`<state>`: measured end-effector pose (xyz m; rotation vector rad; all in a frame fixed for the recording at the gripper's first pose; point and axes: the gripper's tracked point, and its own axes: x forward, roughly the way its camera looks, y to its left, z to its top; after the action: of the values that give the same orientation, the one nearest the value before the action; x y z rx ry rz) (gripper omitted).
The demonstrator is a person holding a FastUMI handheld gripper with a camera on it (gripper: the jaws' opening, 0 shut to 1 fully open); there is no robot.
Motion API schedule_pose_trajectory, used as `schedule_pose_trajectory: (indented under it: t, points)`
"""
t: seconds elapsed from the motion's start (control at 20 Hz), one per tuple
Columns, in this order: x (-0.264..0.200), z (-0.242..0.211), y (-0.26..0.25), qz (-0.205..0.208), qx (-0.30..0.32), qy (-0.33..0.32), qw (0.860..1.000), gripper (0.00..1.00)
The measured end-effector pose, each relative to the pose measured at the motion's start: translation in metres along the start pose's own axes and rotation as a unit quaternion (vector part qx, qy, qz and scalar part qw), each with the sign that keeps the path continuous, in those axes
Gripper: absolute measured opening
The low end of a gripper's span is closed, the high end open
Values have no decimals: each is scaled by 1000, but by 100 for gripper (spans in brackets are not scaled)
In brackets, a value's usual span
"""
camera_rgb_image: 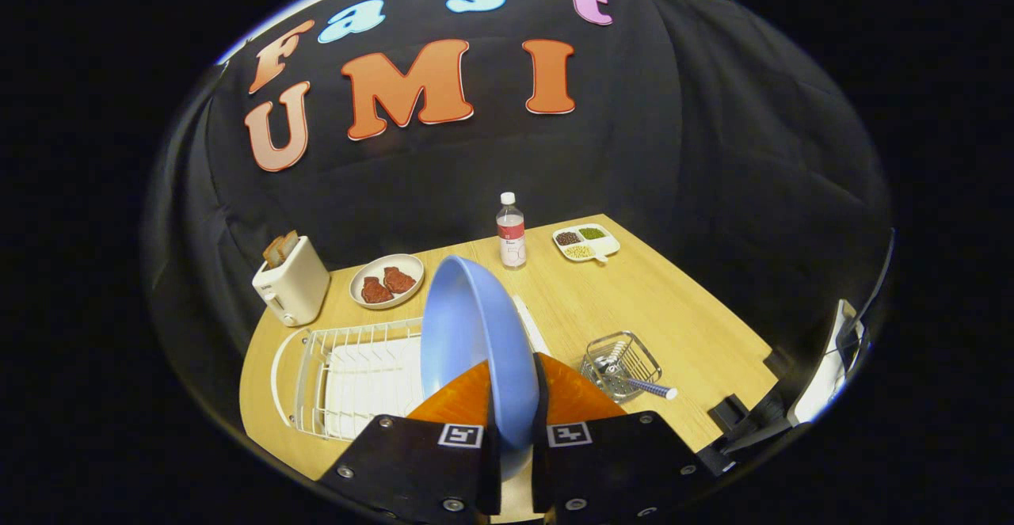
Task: Take the plate from the dish rack, then take the spoon from the basket and place it into the plate.
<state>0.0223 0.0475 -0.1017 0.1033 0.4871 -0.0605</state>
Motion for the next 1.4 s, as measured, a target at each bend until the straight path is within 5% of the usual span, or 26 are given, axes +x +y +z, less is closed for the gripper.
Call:
schedule_pose_trajectory:
  t: [0.4,0.8,1.4]
  points:
    - [-52,-74,-31,24,73,39,996,15]
    - [-56,-166,-47,50,141,107,983,15]
    - [-11,-247,-8,128,262,194,937,15]
